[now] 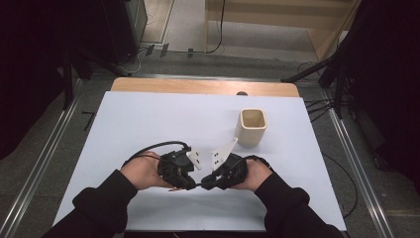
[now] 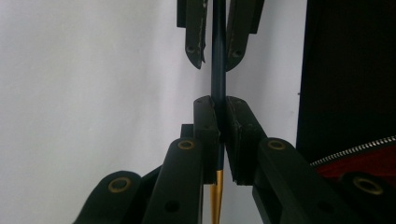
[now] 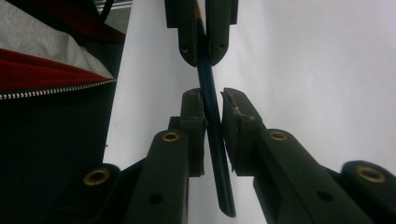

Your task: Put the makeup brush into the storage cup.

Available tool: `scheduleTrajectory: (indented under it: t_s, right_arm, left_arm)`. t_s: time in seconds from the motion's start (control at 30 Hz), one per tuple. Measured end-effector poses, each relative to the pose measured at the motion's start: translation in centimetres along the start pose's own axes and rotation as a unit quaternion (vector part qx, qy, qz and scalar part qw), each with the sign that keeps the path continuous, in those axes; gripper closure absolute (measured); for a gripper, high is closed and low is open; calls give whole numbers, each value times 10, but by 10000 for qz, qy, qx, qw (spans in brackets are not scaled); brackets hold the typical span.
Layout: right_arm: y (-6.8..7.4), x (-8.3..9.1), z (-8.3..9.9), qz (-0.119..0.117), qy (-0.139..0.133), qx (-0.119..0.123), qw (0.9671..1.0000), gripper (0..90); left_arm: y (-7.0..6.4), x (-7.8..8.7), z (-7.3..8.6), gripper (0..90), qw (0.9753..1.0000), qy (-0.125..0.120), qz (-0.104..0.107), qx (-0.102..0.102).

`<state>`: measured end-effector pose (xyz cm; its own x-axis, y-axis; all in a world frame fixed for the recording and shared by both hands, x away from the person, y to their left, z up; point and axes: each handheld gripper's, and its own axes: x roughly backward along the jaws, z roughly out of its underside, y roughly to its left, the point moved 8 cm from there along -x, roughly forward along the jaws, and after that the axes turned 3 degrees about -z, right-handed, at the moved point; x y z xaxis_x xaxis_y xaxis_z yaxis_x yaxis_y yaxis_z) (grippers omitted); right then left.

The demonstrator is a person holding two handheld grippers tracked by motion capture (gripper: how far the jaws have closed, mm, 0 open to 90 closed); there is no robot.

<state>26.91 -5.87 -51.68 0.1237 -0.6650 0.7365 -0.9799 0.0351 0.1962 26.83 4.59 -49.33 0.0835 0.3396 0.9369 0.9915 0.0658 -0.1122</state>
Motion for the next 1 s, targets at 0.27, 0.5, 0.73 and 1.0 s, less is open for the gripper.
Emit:
scheduleTrajectory:
  t_s: [0.27,0.5,0.73,1.0]
  right_arm:
    - [4,-2,2,-238,26,55,9997,851]
    - [5,1,2,-293,23,67,9995,854]
    - [1,8,6,-78,-3,-63,9999,853]
    - [3,15,13,162,12,-311,9994,853]
  left_arm:
    - [-3,-1,1,842,9999,13,113,-114]
    - [1,4,1,759,9997,-143,180,13]
    - [10,12,1,455,9981,-496,85,346]
    - [19,19,5,348,9940,-869,-64,659]
